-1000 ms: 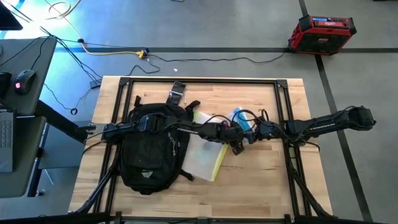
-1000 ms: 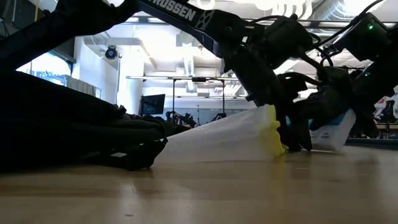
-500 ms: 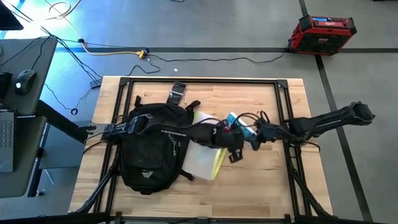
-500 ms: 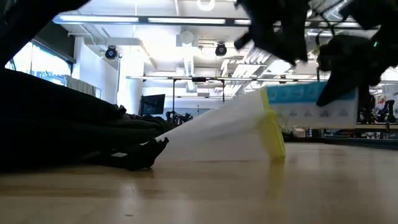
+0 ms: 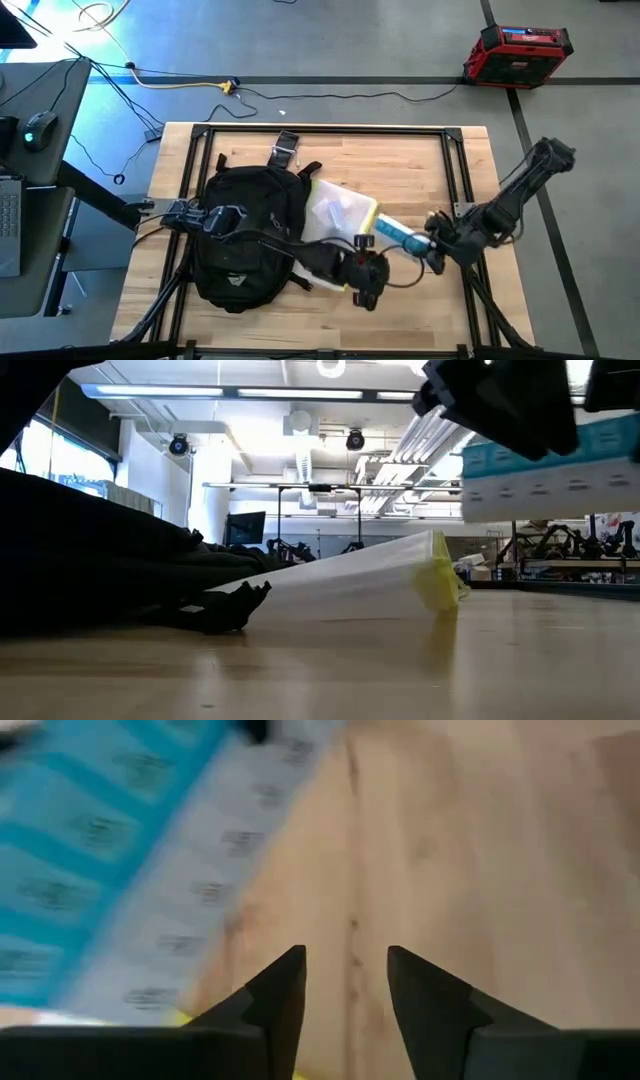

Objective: Unpack backpack
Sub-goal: Put the blue pill organizer into the green zip bag

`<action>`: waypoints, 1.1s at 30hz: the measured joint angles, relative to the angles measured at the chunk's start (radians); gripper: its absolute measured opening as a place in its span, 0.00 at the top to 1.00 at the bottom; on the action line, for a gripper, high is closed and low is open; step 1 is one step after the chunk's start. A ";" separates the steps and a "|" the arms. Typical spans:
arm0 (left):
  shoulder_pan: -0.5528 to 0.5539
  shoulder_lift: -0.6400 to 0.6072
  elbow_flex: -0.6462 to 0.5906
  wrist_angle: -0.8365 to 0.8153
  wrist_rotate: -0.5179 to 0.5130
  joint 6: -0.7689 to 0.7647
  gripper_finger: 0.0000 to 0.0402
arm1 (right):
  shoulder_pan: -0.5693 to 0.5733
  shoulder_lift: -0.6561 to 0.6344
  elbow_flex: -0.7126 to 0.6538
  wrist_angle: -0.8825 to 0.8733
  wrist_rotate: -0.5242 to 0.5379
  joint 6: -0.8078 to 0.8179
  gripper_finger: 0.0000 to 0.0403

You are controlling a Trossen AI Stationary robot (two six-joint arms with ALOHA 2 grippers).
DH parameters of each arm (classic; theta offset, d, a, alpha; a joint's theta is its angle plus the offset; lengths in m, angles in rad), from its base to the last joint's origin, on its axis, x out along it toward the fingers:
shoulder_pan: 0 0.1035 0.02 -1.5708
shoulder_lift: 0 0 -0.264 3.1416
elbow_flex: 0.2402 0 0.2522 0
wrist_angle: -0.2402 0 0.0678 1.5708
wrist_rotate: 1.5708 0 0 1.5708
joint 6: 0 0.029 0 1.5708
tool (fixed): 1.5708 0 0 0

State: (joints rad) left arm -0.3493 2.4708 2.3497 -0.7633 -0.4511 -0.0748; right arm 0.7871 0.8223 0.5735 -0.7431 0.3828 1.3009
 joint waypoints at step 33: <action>0.009 0.083 0.006 -0.494 -0.350 -0.512 0.97 | 0.217 0.272 0.000 0.299 0.114 0.193 0.72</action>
State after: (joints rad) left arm -0.3405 2.5534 2.3558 -1.2575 -0.8009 -0.5865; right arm 1.0039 1.0943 0.5739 -0.4438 0.4972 1.4938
